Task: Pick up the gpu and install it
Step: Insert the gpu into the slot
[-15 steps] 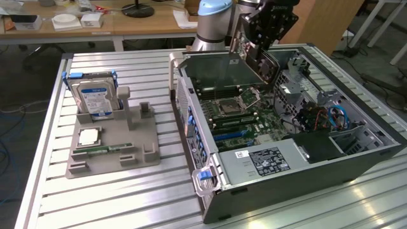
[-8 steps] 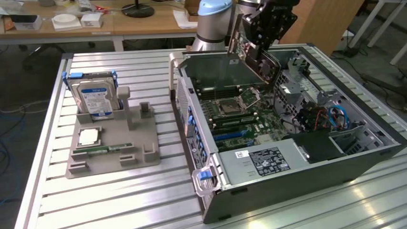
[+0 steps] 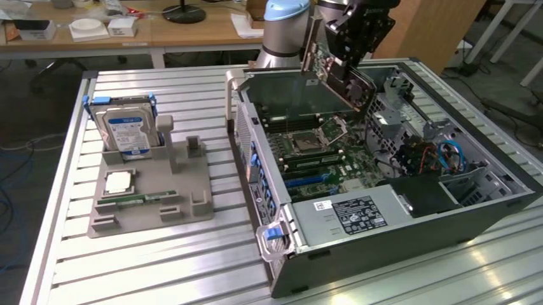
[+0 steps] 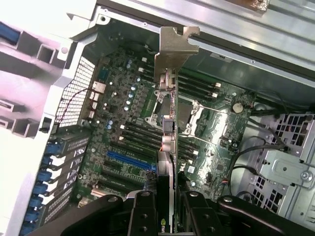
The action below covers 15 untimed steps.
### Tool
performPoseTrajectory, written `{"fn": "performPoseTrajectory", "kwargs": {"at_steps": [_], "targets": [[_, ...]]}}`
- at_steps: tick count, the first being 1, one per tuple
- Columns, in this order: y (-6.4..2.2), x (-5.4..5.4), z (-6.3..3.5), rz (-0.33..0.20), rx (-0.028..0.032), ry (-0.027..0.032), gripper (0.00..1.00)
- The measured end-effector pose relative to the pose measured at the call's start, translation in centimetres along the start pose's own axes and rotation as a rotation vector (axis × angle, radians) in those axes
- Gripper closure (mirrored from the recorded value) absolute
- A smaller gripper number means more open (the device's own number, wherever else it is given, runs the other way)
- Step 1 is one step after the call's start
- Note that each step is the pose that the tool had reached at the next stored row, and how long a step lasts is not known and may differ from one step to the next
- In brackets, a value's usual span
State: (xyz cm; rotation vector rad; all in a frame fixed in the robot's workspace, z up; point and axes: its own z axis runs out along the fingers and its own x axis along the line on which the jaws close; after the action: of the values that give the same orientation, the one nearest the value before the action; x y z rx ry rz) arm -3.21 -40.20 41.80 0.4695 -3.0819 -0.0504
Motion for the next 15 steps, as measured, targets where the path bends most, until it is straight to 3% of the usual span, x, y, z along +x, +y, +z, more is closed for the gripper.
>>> {"fn": "performPoseTrajectory", "kwargs": {"at_steps": [15], "targets": [[-0.09,0.04,0.01,-0.133,0.0026,0.0048,0.74]]}}
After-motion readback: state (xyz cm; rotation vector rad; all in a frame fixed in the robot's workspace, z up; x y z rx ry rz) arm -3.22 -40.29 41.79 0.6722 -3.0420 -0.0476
